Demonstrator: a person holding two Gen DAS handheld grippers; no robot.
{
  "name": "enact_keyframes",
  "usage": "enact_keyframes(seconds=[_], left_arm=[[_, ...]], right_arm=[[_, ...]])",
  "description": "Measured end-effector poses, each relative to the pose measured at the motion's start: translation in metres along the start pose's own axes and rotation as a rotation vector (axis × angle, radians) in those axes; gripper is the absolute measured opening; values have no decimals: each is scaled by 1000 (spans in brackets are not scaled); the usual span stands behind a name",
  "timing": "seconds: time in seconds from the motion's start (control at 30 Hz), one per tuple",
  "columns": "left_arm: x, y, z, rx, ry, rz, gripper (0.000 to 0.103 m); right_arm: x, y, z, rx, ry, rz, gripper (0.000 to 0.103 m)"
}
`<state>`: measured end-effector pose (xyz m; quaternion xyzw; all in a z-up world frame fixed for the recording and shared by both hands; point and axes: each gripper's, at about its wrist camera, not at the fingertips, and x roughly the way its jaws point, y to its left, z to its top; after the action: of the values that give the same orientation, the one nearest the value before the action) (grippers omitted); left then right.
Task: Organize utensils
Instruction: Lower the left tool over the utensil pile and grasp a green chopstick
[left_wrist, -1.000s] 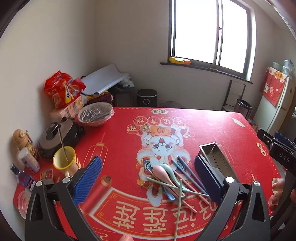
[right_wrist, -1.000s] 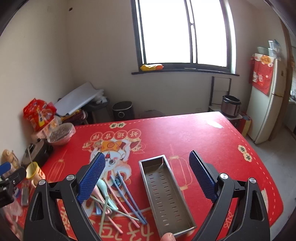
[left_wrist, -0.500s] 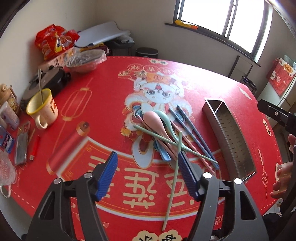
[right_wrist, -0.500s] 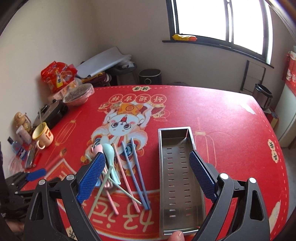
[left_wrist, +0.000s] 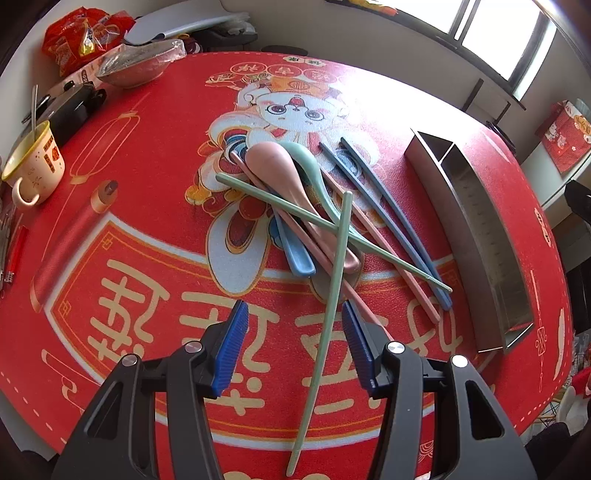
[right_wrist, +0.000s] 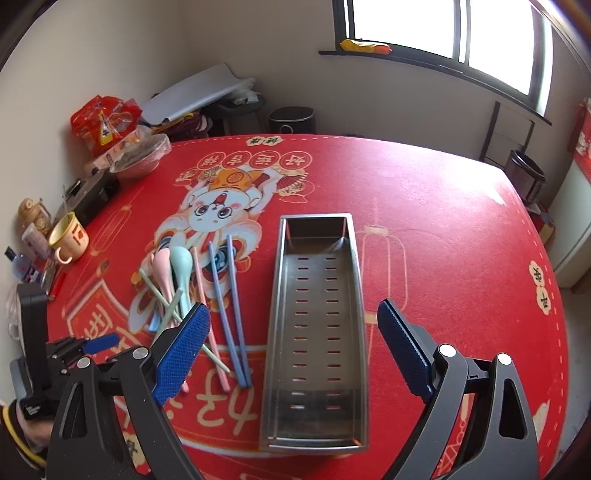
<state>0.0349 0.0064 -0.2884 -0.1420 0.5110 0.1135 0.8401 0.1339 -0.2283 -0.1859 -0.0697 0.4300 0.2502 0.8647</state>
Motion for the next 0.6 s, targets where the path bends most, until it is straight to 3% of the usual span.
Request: enact_keyframes(seconds=[0.23,0.6], left_arm=[[18,-15,-1,18,25,8,42],[20,-29,-16,2,30,120,19]], right_arm=[[-2,-31,1,11,-4,12,89],[9,-59,2,17,8,89,89]])
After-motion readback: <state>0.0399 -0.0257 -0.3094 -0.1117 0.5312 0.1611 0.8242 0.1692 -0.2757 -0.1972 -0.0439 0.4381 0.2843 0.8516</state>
